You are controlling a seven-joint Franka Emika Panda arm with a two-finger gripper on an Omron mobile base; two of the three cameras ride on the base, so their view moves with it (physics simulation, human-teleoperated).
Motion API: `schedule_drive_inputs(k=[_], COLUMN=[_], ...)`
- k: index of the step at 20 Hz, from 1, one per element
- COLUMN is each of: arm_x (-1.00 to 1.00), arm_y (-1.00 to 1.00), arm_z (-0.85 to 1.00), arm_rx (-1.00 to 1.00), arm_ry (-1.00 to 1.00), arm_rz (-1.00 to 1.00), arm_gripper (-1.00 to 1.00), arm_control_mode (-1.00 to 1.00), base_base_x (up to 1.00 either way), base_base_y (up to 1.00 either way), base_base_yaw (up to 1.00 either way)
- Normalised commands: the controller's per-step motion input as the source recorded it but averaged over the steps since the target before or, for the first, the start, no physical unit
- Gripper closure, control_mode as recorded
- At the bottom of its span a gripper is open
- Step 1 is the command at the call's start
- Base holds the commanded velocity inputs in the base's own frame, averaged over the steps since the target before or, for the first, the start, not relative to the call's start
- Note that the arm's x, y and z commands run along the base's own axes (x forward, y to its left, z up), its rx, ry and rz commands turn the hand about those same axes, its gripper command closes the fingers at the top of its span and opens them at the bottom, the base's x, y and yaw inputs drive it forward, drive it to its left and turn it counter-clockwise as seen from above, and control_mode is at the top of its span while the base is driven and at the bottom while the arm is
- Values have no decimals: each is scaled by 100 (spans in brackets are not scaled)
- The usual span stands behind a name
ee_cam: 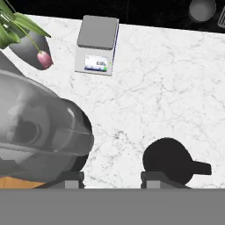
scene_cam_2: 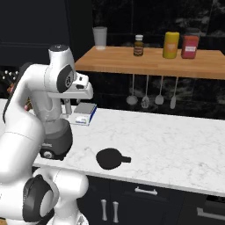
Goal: Close the lid blender by securely placing the lid on top.
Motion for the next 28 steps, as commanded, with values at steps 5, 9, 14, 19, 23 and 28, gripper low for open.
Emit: schedule_drive_inputs(k=[5, 9, 14, 19, 23, 28], arm_x=[-19, -40, -11, 0, 0, -3], arm_y=[-10, -92, -81, -53, -34, -47], arm_z=[-6, -27, -42, -71, -74, -57], arm_rx=[1, 10, 9, -1, -11, -10], arm_ry=[-3, -12, 1, 0, -12, -7], arm_rz=[3, 30, 27, 34, 45, 42], arm_gripper=[-100, -100, -100, -100, -100, -100], arm_control_mode=[-100, -100, -100, -100, -100, -100], base_base_x=[0, 0, 0, 0, 0, 0], base_base_y=[0, 0, 0, 0, 0, 0], base_base_yaw=[0, 0, 0, 0, 0, 0])
